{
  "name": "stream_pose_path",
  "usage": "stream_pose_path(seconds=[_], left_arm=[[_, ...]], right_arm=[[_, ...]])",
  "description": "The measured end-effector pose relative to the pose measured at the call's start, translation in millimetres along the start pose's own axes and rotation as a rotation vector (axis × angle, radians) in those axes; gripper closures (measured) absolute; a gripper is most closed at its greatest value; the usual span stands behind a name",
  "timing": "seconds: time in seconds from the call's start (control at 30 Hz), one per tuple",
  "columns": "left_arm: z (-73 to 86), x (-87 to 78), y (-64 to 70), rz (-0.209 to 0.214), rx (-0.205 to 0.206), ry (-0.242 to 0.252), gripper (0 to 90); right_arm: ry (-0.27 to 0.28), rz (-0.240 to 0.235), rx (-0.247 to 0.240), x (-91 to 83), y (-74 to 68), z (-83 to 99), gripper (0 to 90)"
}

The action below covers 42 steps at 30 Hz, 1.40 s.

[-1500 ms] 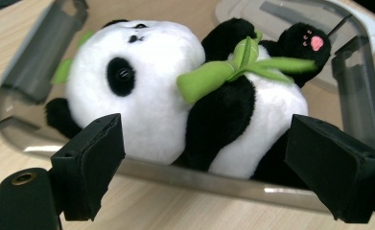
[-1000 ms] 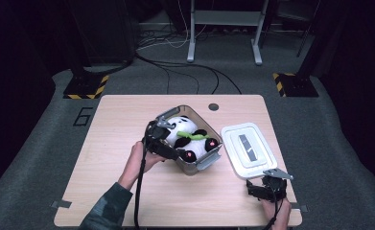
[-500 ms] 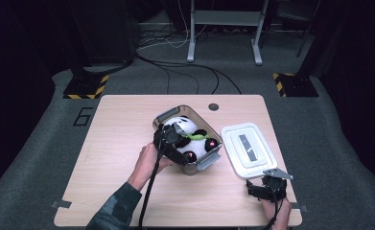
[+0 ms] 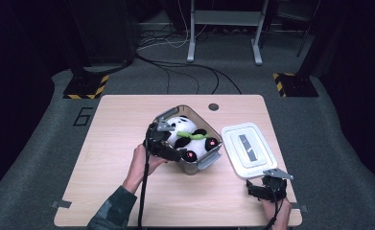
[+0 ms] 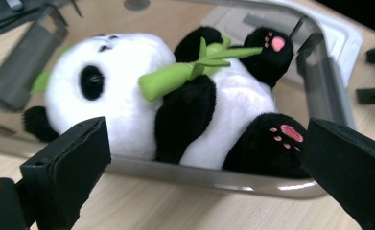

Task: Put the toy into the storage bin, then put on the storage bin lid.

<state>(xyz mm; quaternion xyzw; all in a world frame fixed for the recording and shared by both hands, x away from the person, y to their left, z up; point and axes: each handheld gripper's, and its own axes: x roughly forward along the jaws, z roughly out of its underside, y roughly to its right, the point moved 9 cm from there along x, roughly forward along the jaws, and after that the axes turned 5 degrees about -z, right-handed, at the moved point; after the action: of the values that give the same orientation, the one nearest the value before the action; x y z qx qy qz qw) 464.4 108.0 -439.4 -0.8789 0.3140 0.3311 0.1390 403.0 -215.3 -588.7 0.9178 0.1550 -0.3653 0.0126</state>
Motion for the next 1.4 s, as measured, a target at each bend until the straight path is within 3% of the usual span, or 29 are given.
stream_pose_path(seconds=[0.1, 0.27, 0.47, 0.63, 0.73, 0.83, 0.97, 1.4], left_arm=[[5.6, -10.2, -7.9, -0.012, -0.016, 0.018, 2.7], [34.0, -16.2, -23.4, -0.05, -0.027, -0.017, 2.8], [69.9, -12.7, -38.9, -0.09, -0.076, -0.035, 2.7], [101.2, -7.5, -48.4, -0.125, -0.084, -0.07, 2.9], [125.8, -1.0, -55.5, -0.154, -0.115, -0.095, 2.4], [143.5, 4.4, -60.3, -0.191, -0.162, -0.08, 2.1], [163.5, 9.1, -65.4, -0.227, -0.177, -0.099, 2.3], [189.3, 17.7, -70.1, -0.233, -0.217, -0.125, 1.9]], right_arm=[[-0.001, 0.002, -0.001, 0.2, -0.2, 0.0, 7.8], [-0.003, 0.004, -0.004, 0.4, -0.4, 0.1, 7.8], [-0.003, 0.002, -0.004, 0.4, -0.5, 0.0, 7.8], [-0.002, 0.001, -0.003, 0.3, -0.4, 0.0, 7.9], [-0.001, 0.0, -0.002, 0.3, -0.4, 0.0, 7.9], [-0.002, 0.002, -0.003, 0.3, -0.4, 0.0, 7.9], [-0.004, 0.005, -0.006, 0.4, -0.5, 0.0, 7.8], [0.001, -0.012, 0.008, -0.2, -0.3, -0.5, 7.5]])
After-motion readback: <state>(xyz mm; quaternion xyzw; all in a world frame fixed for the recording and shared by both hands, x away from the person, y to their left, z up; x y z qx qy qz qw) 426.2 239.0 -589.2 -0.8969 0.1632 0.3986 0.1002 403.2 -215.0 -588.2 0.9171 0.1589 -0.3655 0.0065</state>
